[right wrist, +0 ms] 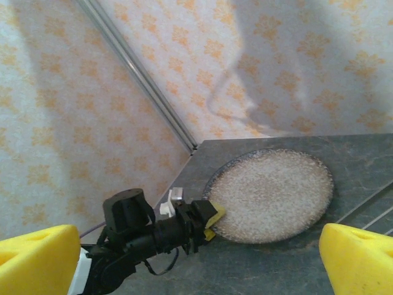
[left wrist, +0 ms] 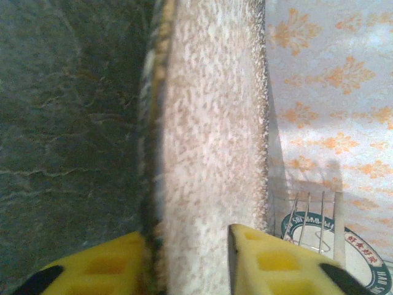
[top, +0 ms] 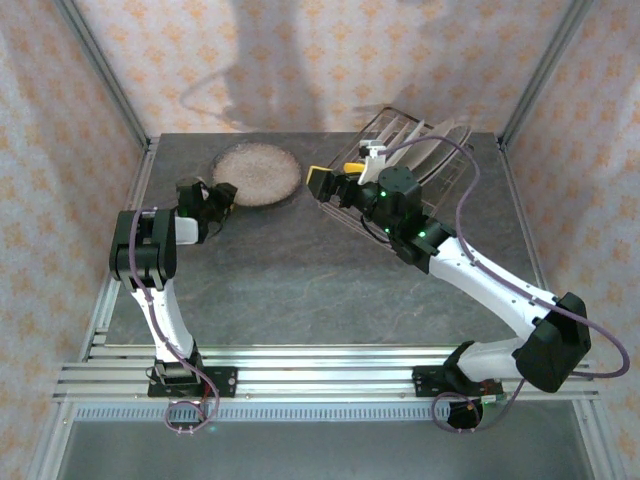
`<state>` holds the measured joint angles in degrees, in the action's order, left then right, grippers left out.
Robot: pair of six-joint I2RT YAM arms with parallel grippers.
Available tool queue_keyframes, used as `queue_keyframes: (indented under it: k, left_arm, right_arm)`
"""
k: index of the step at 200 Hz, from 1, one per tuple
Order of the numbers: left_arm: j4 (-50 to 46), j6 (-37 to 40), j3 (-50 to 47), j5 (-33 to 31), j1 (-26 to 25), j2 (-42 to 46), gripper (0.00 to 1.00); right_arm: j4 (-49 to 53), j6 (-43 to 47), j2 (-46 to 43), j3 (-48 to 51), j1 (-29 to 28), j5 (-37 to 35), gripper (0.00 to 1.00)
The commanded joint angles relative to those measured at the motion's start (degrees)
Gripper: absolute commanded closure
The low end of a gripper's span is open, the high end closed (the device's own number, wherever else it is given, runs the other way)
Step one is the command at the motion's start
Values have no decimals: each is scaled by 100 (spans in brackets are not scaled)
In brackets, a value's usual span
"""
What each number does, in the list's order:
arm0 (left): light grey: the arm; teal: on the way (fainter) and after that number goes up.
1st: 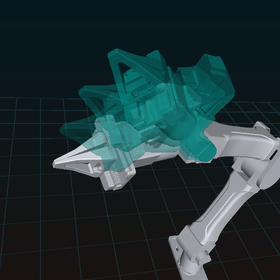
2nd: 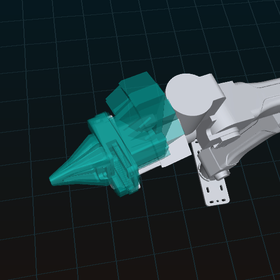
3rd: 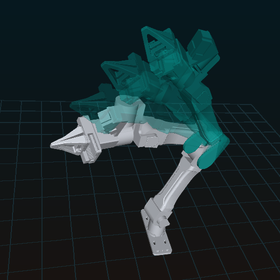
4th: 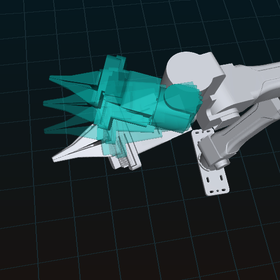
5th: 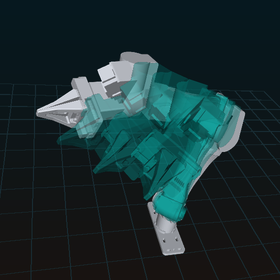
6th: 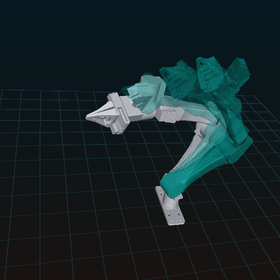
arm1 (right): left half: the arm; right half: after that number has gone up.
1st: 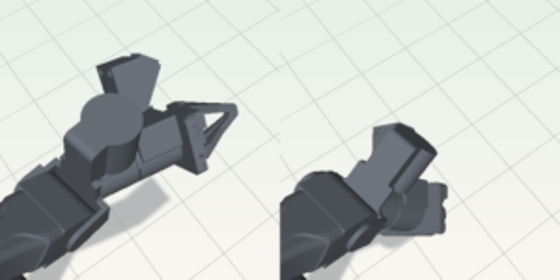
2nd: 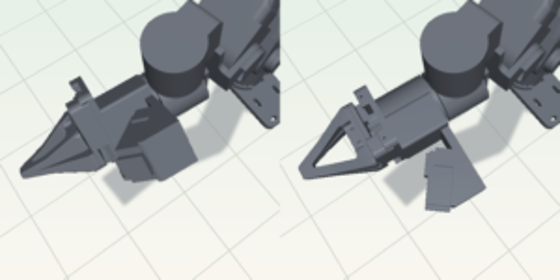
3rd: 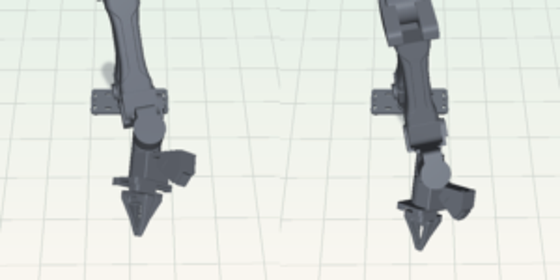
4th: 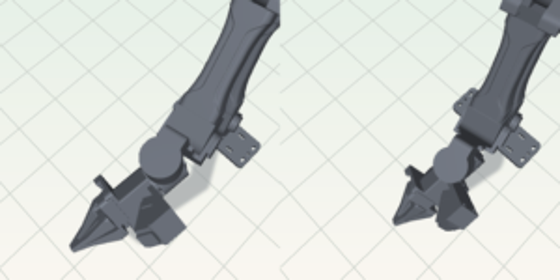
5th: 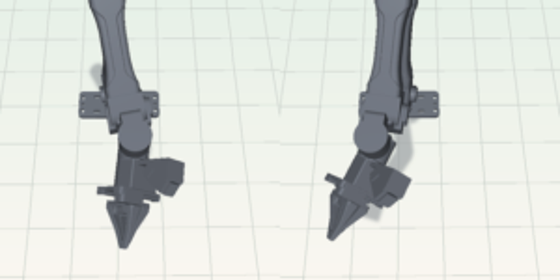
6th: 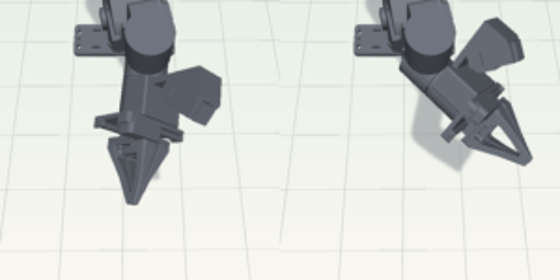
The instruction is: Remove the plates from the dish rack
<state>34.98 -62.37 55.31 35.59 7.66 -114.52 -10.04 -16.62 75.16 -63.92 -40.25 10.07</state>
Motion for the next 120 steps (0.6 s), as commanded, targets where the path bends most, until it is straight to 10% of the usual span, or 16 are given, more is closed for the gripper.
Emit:
queue_keyframes:
  k: [1, 120]
  left_arm:
    - [111, 297, 292, 150, 45, 305, 59]
    - [-2544, 1010, 1059, -95, 50, 483, 37]
  right_arm:
    - [73, 68, -89, -250, -36, -276, 1]
    - [506, -56, -166, -437, -36, -632, 0]
